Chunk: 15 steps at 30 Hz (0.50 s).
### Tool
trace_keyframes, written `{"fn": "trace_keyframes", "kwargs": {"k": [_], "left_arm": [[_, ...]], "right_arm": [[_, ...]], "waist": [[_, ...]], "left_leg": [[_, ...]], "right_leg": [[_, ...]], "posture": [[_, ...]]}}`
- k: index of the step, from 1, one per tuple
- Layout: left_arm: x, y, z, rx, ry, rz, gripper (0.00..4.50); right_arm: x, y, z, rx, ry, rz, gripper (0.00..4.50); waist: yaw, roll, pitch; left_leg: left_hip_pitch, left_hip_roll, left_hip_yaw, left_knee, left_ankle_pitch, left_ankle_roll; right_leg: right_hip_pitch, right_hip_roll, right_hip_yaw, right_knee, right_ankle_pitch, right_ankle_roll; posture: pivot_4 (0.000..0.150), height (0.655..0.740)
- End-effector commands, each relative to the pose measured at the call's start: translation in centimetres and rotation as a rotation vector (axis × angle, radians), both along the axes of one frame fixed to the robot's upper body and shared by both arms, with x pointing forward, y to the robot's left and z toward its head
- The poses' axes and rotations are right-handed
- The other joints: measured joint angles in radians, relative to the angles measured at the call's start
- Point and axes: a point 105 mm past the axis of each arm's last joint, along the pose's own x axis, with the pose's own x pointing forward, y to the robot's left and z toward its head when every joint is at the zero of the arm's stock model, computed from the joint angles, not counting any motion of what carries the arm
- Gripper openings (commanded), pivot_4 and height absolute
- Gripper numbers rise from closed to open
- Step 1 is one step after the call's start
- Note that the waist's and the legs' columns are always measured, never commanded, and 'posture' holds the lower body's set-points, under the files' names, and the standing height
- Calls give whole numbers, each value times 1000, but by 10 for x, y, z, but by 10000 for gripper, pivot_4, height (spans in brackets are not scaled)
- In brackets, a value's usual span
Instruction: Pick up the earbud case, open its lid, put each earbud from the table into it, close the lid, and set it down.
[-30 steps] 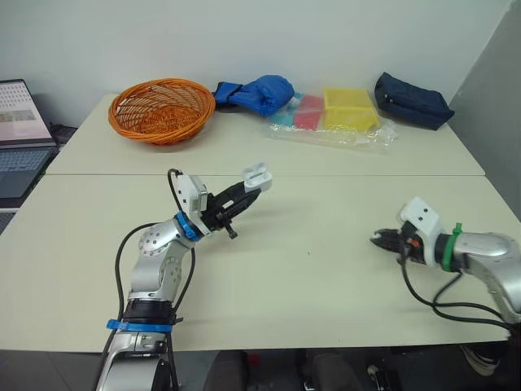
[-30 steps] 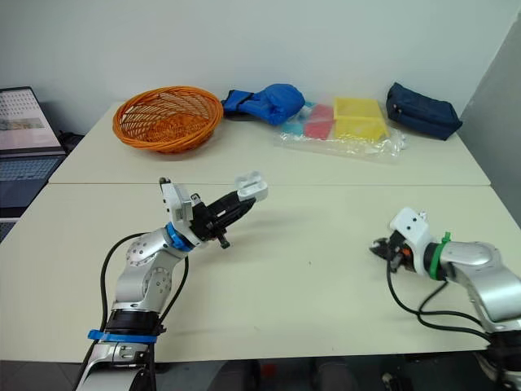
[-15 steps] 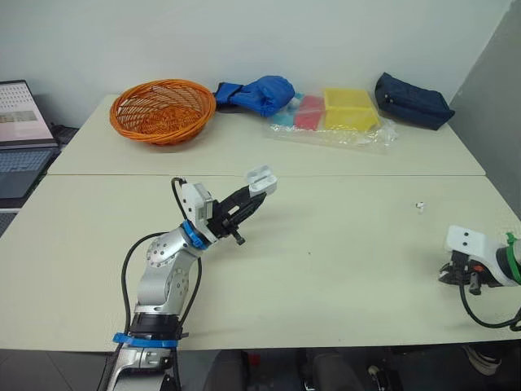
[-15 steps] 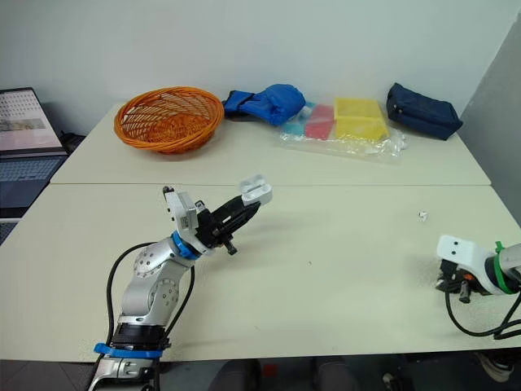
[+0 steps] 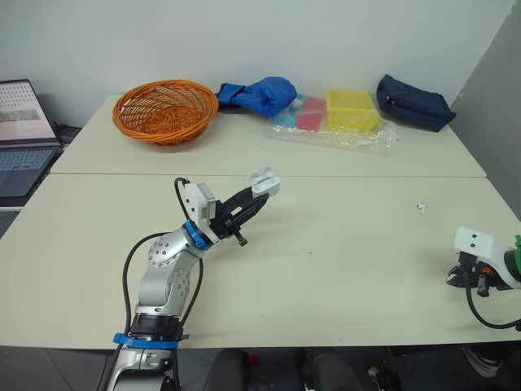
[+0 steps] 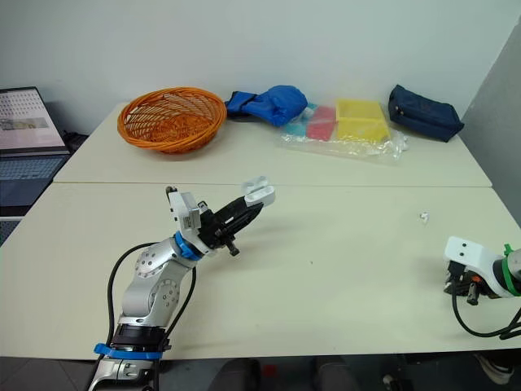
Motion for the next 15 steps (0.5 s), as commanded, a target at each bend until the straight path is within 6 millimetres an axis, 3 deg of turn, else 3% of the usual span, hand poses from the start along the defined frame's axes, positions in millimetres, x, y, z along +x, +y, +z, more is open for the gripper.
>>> {"fn": "trace_keyframes", "kwargs": {"k": [1,15], "left_arm": [[-6,-3,14,-11,-57,-17,7592],[-4,-3,12,-11,-55,-20,7592]], "right_arm": [[-5,-7,-6,-19,17,-28,4151],[-4,-10,-5,-25,-2,-54,4151]], "waist": [[0,0,0],[0,0,0]], "left_leg": [[0,0,0,0,0,0],[1,0,0,1,0,0]], "right_leg": [[1,0,0,0,0,0],[2,0,0,-1,0,0]], "posture": [[1500,7400],[1500,7400]]}}
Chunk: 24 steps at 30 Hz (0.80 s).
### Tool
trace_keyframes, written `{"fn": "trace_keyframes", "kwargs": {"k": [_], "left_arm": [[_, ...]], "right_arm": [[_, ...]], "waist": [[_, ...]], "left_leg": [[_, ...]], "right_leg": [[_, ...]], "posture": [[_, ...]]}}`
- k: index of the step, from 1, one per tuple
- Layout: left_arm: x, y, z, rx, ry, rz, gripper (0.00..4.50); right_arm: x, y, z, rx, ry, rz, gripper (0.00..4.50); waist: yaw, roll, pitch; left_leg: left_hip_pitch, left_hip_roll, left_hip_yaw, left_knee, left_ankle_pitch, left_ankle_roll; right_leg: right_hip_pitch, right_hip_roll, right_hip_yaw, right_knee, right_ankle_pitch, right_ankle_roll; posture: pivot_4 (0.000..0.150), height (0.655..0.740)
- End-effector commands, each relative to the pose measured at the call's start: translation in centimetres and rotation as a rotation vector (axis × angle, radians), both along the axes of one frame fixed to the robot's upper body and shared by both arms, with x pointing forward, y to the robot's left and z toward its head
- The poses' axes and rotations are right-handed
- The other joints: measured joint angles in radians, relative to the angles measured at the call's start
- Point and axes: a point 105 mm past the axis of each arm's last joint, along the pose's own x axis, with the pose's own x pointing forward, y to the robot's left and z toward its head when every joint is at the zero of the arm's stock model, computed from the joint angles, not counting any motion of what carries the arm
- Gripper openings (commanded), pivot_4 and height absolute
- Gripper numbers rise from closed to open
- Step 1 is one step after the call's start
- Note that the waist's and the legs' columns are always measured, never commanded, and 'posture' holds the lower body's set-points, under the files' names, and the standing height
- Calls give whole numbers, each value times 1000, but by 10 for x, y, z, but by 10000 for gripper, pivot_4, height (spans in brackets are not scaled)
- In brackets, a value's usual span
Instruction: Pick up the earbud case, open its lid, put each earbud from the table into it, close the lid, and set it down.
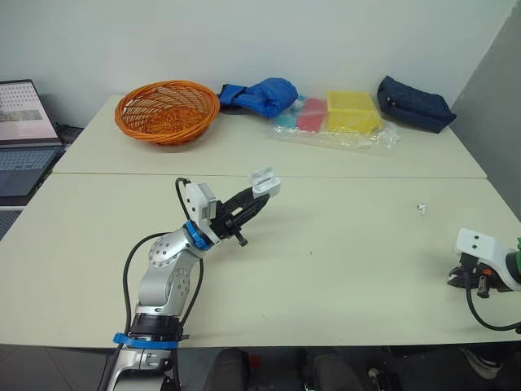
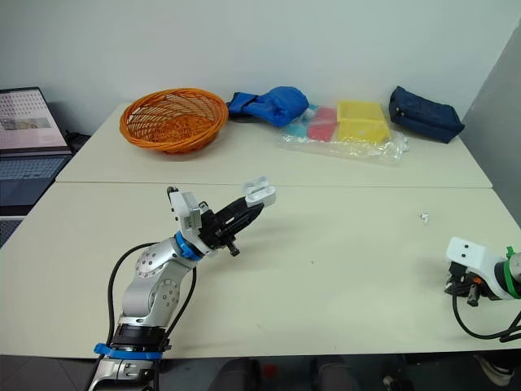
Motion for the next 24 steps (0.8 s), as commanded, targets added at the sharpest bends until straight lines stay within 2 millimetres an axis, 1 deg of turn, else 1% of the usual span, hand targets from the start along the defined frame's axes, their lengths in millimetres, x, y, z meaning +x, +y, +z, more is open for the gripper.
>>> {"fn": "trace_keyframes", "kwargs": {"k": [1,2,3,4,5,6,13,18,20,24], "left_arm": [[-3,-3,13,-11,-57,-14,7592],[-4,-3,12,-12,-58,-14,7592],[-4,-3,13,-12,-58,-14,7592],[-4,-3,13,-13,-58,-14,7592],[-4,-3,12,-12,-57,-13,7592],[-4,-3,12,-11,-56,-12,7592],[-4,-1,11,-9,-57,-13,7592],[-4,-1,11,-11,-58,-16,7592],[-5,-2,9,-10,-53,-20,7592],[-5,-3,7,-11,-49,-25,7592]], "right_arm": [[-3,-8,-4,-28,18,-32,4151],[-2,-7,-4,-26,15,-36,4151],[-1,-8,-4,-26,12,-39,11837],[-1,-8,-4,-26,9,-41,14395],[-1,-8,-4,-27,9,-39,18137],[-1,-7,-5,-23,9,-44,20972],[-2,-10,-3,-29,14,-52,20972],[-11,-12,-4,-33,51,-69,20972],[-16,-13,-5,-12,85,-122,20972],[-12,-6,-2,13,82,-146,20972]], "waist": [[0,0,0],[0,0,0],[0,0,0],[0,0,0],[0,0,0],[1,0,0],[1,0,0],[4,0,0],[5,0,0],[5,0,0]], "left_leg": [[0,0,0,0,0,0],[0,0,0,0,0,0],[0,0,0,0,0,0],[0,0,0,0,0,0],[0,0,0,0,0,0],[0,0,0,0,0,0],[0,0,-1,0,0,0],[0,0,-1,0,0,0],[0,0,-2,-1,0,0],[0,0,-2,-1,0,0]], "right_leg": [[0,0,0,0,0,0],[0,0,0,0,0,0],[0,0,0,0,0,0],[0,0,0,0,0,0],[0,0,0,0,0,0],[0,0,0,0,0,0],[0,0,-1,0,0,0],[1,0,-1,0,0,0],[1,0,-2,-1,0,0],[1,0,-2,-1,0,0]], "posture": [[1500,7400],[1500,7400],[1500,7400],[1500,7400],[1500,7400],[1500,7400],[1500,7400],[1500,7400],[1500,7400],[1500,7400]]}}
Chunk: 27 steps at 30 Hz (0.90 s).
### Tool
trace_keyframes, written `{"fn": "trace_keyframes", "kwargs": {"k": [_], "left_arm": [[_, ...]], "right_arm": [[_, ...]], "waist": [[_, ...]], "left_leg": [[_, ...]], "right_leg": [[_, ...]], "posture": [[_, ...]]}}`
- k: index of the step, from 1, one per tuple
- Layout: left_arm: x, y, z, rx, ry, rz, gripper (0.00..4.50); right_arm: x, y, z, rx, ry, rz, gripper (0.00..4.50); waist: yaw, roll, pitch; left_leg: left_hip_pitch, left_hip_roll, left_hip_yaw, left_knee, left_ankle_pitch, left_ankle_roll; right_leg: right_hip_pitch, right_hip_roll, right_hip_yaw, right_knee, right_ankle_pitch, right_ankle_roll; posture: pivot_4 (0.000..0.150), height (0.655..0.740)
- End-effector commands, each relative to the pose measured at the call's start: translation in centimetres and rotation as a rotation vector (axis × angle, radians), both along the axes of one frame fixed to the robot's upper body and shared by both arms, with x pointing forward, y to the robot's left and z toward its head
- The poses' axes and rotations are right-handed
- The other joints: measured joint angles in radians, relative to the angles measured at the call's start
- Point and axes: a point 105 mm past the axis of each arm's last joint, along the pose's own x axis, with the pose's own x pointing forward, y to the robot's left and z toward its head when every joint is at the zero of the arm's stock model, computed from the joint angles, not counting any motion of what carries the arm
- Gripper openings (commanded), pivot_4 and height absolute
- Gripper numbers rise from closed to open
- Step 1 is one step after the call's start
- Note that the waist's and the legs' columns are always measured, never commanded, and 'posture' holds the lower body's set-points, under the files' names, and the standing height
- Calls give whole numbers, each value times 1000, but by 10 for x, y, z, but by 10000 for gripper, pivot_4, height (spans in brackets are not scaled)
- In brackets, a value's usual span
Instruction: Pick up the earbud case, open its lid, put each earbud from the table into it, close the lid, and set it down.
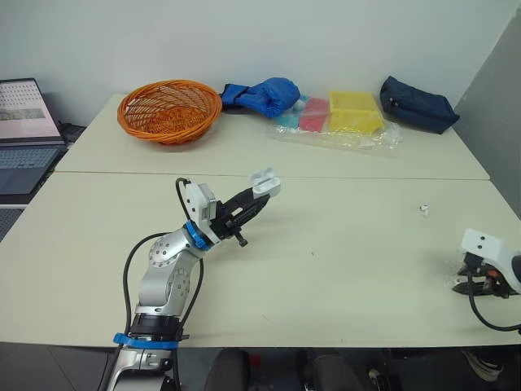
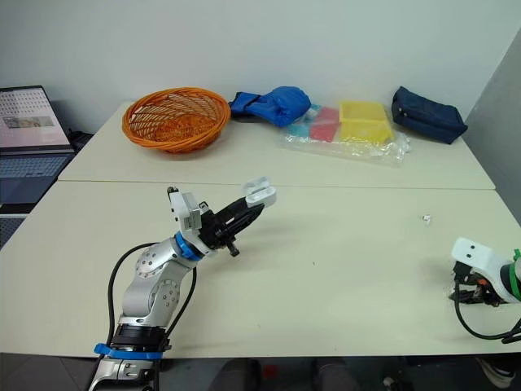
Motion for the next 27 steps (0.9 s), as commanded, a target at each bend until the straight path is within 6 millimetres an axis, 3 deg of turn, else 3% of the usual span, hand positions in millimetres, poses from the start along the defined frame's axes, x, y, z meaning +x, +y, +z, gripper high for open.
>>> {"fn": "trace_keyframes", "kwargs": {"k": [1,18,21,24,27], "left_arm": [[-3,-2,8,-13,-43,-9,7592],[-3,0,8,-6,-48,3,7592],[-3,-1,9,-7,-49,0,7592],[-1,-1,9,-5,-51,3,7592],[-1,-2,10,-4,-53,-3,7592]], "right_arm": [[-3,0,-3,5,32,-26,20972],[7,8,-6,25,13,-23,20972],[2,5,-10,7,30,-6,14746],[6,6,-10,10,8,-13,4450],[7,9,-10,19,3,-6,4185]], "waist": [[0,0,0],[-8,-1,0],[-8,-2,-1],[-7,-3,-2],[-8,-5,-3]], "left_leg": [[0,0,0,0,0,0],[2,0,0,0,0,0],[3,0,0,0,0,0],[4,0,1,0,0,0],[6,0,2,0,0,0]], "right_leg": [[0,0,0,0,0,0],[1,0,0,0,0,0],[2,0,1,1,0,0],[3,0,1,0,0,0],[5,0,2,0,-1,-1]], "posture": [[1500,7400],[1500,7400],[1500,7400],[1500,7400],[1500,7400]]}}
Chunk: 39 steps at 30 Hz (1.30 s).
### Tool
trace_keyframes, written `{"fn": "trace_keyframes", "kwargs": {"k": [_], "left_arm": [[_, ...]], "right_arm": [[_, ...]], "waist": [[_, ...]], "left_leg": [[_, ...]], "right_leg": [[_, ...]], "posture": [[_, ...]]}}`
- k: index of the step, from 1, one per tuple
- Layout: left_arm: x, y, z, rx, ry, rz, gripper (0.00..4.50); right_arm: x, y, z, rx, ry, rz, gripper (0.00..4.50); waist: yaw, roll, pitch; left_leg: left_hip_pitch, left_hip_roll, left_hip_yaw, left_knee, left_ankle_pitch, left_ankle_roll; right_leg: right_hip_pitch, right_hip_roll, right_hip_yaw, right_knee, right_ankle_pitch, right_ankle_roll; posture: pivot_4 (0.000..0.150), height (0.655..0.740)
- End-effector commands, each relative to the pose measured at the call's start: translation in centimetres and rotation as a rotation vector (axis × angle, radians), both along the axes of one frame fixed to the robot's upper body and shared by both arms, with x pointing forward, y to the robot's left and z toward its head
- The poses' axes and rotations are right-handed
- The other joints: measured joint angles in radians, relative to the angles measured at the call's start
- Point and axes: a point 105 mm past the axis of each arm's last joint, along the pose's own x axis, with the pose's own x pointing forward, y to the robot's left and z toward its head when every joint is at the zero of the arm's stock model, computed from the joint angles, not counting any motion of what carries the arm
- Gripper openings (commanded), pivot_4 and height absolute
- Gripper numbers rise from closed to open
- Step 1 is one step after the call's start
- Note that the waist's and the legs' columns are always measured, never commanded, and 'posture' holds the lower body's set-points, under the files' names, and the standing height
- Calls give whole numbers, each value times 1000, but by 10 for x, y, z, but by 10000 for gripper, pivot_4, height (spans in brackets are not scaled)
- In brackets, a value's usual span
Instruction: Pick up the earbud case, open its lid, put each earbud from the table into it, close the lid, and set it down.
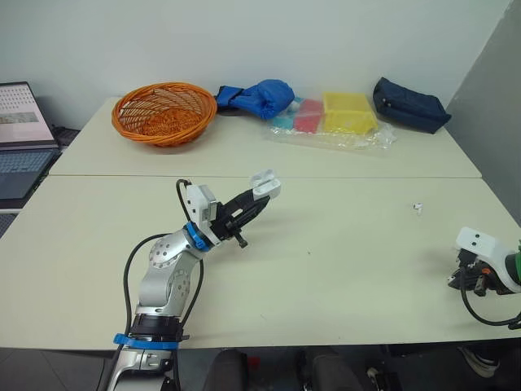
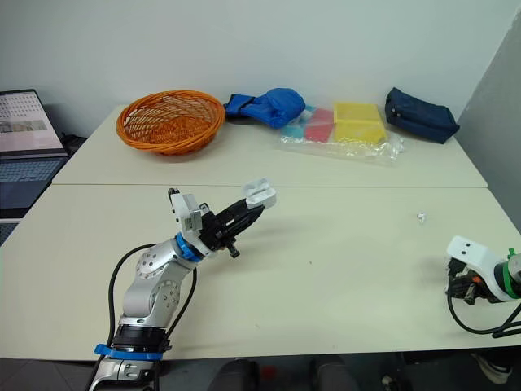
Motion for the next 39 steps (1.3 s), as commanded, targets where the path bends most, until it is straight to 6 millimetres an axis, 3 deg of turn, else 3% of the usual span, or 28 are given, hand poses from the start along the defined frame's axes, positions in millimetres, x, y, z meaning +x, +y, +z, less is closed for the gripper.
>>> {"fn": "trace_keyframes", "kwargs": {"k": [1,4,10,11,14,17,20,24,28,39], "left_arm": [[-2,-3,13,-7,-62,-9,7592],[-1,-2,14,-5,-65,-9,7592],[1,-2,14,-2,-69,-12,7592],[1,-2,13,-2,-70,-12,7592],[4,-3,15,-8,-80,-1,7592],[7,-7,15,-18,-87,6,7592],[9,-10,16,-29,-93,5,7592],[12,-17,24,-59,-118,-4,7592],[12,-17,26,-58,-128,-13,7592],[13,-21,28,-62,-145,-35,7592]], "right_arm": [[-1,2,-6,-2,14,-1,4185],[8,16,4,57,-33,28,4185],[24,123,62,462,-161,229,4185],[31,142,76,538,-233,263,4185],[53,216,152,929,-545,281,4185],[50,259,199,1152,-749,269,4185],[47,276,208,1241,-773,224,4185],[46,299,189,1248,-774,190,4185],[52,302,174,1246,-753,128,4185],[62,305,159,1201,-768,58,4185]], "waist": [[0,0,0],[-1,0,0],[-11,2,2],[-10,2,2],[-14,2,2],[-13,3,2],[14,2,1],[18,2,1],[12,2,1],[1,2,1]], "left_leg": [[0,0,0,0,0,0],[1,0,0,0,0,0],[3,1,0,-2,0,0],[4,1,-1,-2,0,0],[3,2,-2,-2,0,0],[-1,3,-4,-2,0,0],[-11,3,-6,-2,0,0],[-18,0,-4,-1,0,0],[-19,-1,-2,-1,0,0],[-15,1,-4,-1,0,0]], "right_leg": [[0,0,0,0,0,0],[1,0,0,0,-2,-4],[0,2,2,4,1,1],[0,2,2,4,1,1],[0,4,1,4,1,0],[-4,5,0,6,1,0],[-10,4,-2,4,0,-1],[-15,-6,-3,3,2,-2],[-15,-8,-3,1,2,2],[-14,2,-3,4,0,2]], "posture": [[1500,7400],[1500,7400],[1500,7400],[1500,7400],[1500,7400],[1500,7400],[1500,7400],[1500,7400],[1500,7400],[1500,7400]]}}
